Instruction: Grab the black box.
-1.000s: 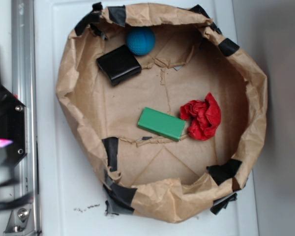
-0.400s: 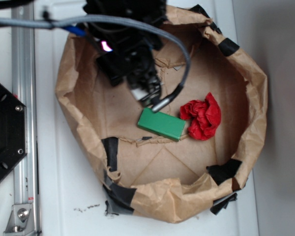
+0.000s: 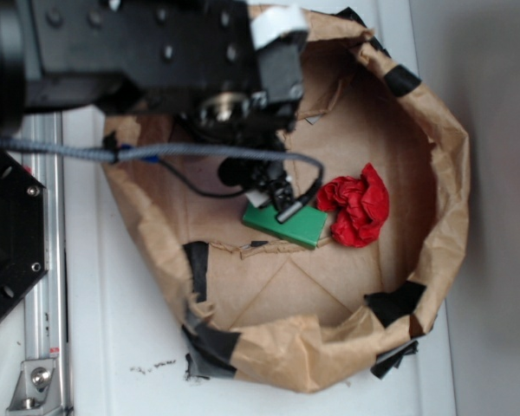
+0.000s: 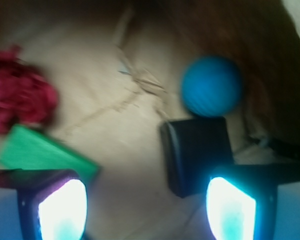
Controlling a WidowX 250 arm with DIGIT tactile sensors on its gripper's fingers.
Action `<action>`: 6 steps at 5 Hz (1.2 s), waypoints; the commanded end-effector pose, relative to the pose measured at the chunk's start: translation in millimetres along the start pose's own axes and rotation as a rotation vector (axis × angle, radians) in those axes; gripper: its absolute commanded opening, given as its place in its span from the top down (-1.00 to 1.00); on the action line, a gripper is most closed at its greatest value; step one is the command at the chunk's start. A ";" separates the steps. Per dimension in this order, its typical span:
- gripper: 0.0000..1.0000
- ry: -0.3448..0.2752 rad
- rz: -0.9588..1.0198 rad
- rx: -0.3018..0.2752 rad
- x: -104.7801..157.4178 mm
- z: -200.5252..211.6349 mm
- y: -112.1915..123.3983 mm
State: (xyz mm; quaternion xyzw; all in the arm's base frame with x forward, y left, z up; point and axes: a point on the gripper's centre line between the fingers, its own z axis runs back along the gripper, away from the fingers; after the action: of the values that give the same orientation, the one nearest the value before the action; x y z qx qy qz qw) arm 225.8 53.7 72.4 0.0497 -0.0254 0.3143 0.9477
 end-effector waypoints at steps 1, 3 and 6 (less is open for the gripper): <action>-1.00 -0.025 0.018 0.043 -1.4 -16.3 43.8; -1.00 -0.015 -0.078 -0.034 20.3 -27.7 54.8; -1.00 0.063 -0.118 -0.029 32.4 -58.2 -8.4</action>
State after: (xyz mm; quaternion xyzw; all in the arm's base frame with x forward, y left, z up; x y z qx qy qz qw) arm 251.1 73.7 20.3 0.0284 0.0138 0.2767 0.9604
